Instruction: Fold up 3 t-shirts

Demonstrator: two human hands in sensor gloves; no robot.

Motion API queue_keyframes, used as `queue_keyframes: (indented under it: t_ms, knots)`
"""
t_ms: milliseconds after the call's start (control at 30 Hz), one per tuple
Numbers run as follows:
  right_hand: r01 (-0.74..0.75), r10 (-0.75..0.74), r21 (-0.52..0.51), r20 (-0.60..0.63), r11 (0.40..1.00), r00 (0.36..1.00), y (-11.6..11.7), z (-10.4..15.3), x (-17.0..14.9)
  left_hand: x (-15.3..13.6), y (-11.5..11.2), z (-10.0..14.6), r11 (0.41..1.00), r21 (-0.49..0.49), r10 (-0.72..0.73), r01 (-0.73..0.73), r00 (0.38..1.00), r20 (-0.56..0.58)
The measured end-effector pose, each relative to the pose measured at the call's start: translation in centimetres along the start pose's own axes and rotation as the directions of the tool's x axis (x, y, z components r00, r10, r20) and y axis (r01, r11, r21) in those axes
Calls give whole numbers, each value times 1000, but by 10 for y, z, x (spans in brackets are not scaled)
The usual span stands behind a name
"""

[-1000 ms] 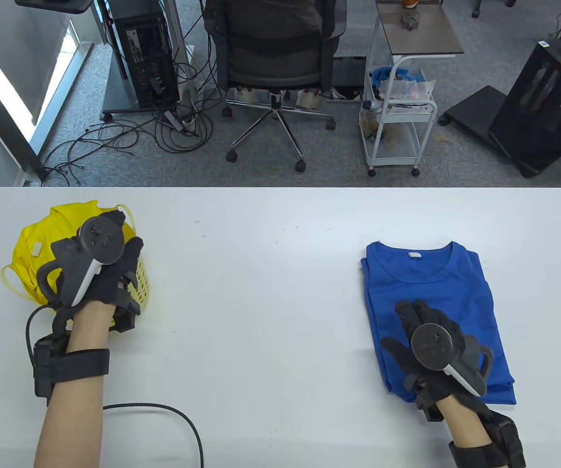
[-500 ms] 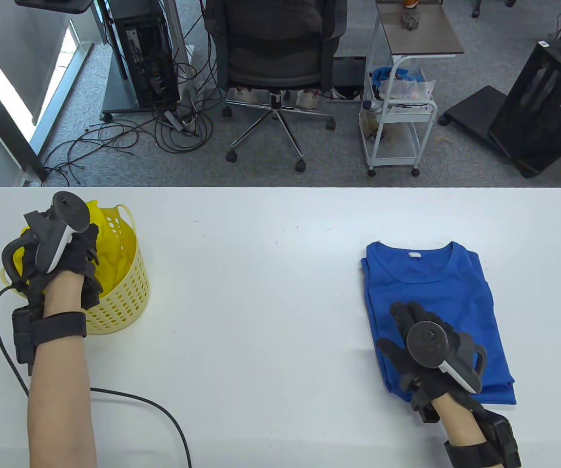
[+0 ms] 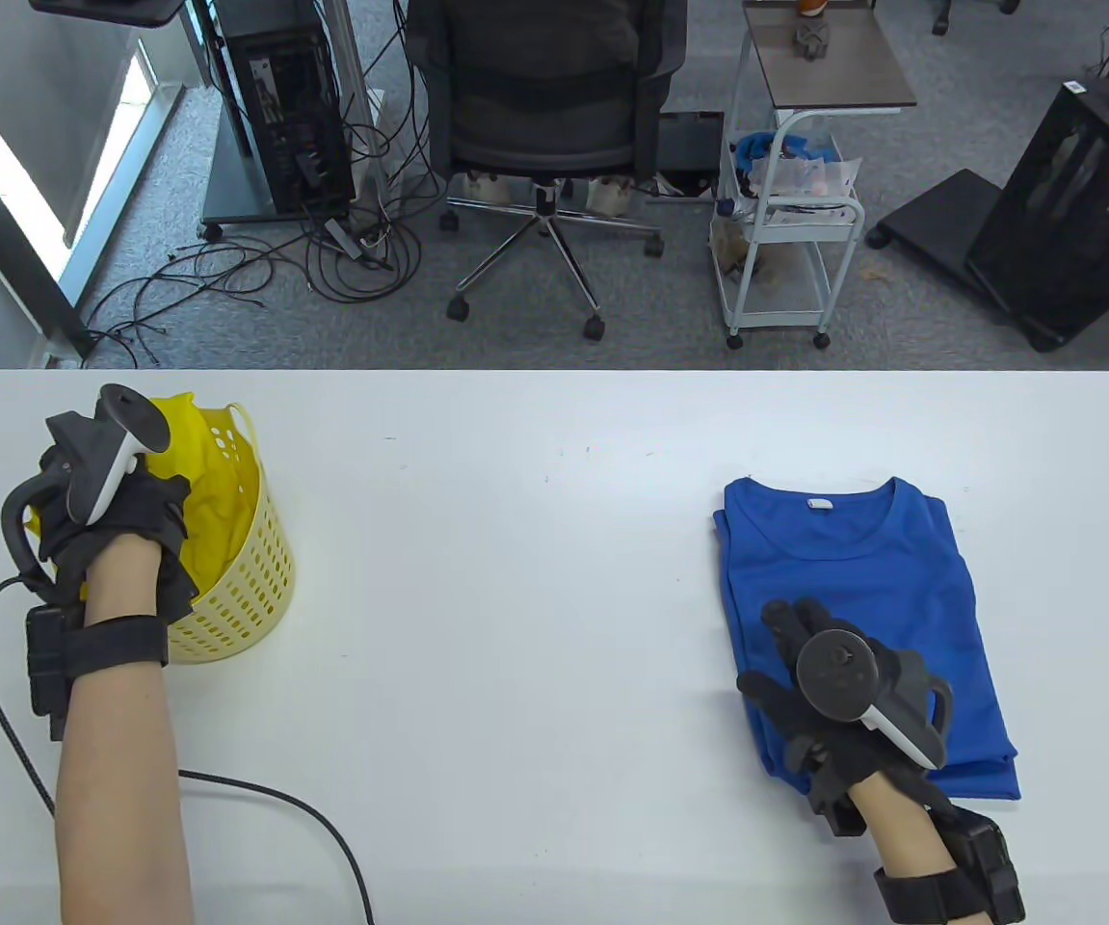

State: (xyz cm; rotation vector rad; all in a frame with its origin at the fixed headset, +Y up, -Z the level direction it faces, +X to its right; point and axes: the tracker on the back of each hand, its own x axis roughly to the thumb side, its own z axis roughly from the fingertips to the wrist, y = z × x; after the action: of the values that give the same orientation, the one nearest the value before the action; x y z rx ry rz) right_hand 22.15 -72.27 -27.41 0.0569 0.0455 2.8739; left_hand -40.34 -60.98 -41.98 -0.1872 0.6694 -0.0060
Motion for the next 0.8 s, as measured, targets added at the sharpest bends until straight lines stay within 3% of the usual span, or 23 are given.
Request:
queue_keyframes:
  t_ms: [433, 800]
  knots:
    - [43, -43, 0, -5, 999, 999, -3, 0, -5, 3, -6, -10, 996, -79, -54, 49, 997, -55]
    - [94, -95, -39, -11, 995, 995, -12, 3, -12, 4, -5, -9, 997, -65, -50, 46, 997, -63]
